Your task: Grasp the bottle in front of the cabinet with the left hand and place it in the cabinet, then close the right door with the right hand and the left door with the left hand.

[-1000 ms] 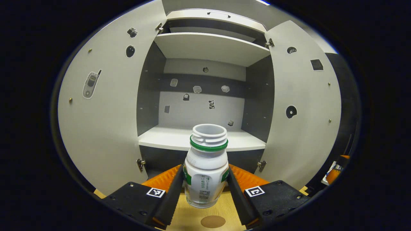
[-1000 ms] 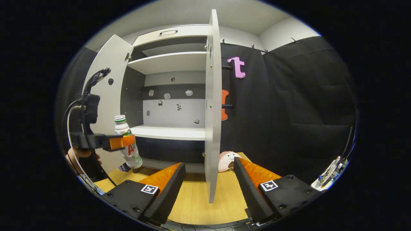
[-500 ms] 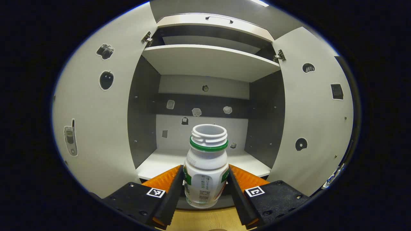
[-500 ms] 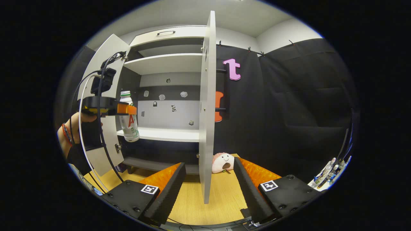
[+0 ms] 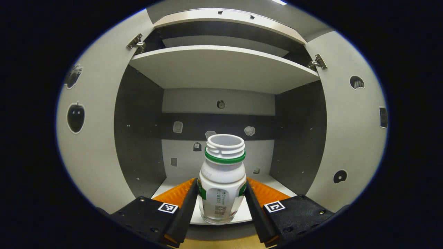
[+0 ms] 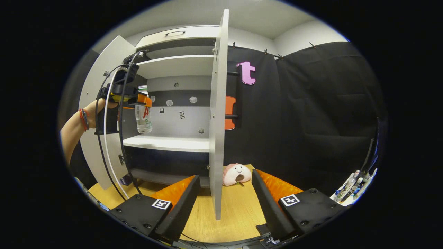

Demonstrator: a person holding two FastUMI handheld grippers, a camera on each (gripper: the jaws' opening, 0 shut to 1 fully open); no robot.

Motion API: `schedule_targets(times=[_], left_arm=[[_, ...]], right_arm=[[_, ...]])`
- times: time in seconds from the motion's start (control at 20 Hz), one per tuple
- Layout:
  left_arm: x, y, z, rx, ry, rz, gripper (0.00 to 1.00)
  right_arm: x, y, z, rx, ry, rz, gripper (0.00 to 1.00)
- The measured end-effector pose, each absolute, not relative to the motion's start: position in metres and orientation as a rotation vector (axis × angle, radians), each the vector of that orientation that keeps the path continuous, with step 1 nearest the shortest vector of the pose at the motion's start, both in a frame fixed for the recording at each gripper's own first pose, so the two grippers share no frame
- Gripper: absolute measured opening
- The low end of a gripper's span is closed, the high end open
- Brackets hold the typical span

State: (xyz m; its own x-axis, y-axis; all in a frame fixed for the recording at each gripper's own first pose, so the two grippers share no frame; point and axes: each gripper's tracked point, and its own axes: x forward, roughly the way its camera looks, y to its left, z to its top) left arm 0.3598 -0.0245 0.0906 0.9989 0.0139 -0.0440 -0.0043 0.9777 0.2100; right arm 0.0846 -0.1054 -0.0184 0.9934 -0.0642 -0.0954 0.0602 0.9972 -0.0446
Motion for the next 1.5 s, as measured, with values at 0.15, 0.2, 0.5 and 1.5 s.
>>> schedule_targets(times=[0.15,0.2,0.5,1.5], left_arm=[[0.384,-0.026,0.086,0.208,0.063,0.0,0.76],[0.391,-0.025,0.082,0.223,0.07,0.002,0.76],[0.422,-0.026,0.051,0.187,0.14,-0.018,0.76],[0.443,-0.017,0.01,0.262,0.224,0.044,0.79]], right_arm=[[0.088,-0.111,-0.017,-0.04,0.099,-0.084,0.99],[0.089,-0.112,-0.018,-0.041,0.102,-0.09,0.99],[0.091,-0.116,-0.016,-0.044,0.113,-0.111,0.99],[0.086,-0.141,-0.023,-0.004,0.126,-0.165,0.99]])
